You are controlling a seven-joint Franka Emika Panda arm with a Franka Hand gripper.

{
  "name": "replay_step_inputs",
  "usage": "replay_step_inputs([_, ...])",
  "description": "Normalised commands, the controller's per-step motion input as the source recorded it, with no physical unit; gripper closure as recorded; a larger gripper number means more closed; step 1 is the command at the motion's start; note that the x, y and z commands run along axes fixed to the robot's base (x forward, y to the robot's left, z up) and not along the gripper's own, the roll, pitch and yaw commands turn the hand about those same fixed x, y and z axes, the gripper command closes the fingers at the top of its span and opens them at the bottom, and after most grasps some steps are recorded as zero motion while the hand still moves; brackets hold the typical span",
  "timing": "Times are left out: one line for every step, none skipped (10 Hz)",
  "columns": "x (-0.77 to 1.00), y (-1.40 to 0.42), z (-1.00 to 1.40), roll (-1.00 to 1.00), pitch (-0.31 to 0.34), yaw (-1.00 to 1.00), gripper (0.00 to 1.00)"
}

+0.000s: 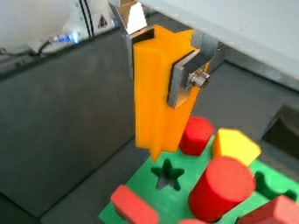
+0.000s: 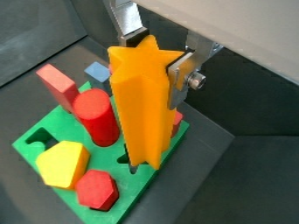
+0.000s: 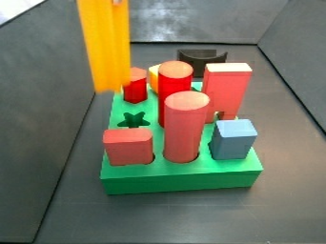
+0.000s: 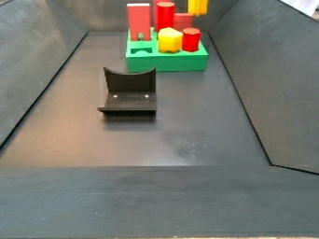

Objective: Pick up the star object. Move up. Place the star object on the fixture. Regrasp the star object. Move to above the board. Insert the star object.
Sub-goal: Insert the star object.

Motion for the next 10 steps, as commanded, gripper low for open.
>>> replay_step_inputs([0.16, -0.09, -0.84, -0.11, -0.017, -0.54, 1.0])
replay_step_inputs([0.21, -0.01, -0.69, -0.05, 0.0, -0.77, 1.0])
replay_step_inputs([0.03, 0.0, -0.64, -0.06, -0.011, -0.91, 1.0])
replay_step_inputs([0.25, 0.07, -0.55, 0.16, 0.023, -0.73, 1.0])
replay_step_inputs([0.19, 0.1, -0.47, 0.2, 0.021, -0.72, 1.0])
replay_step_inputs([0.0, 0.0, 0.0, -0.01, 0.0, 0.0, 1.0])
replay_step_inputs([0.03, 0.0, -0.12, 0.0, 0.0, -0.05, 1.0])
replay_step_inputs([0.43, -0.03, -0.23, 0.0, 0.037, -0.49, 1.0])
replay_step_inputs([0.27, -0.01, -0.35, 0.0, 0.0, -0.78, 1.0])
replay_step_inputs([0.0, 0.0, -0.43, 0.0, 0.0, -1.0, 1.0])
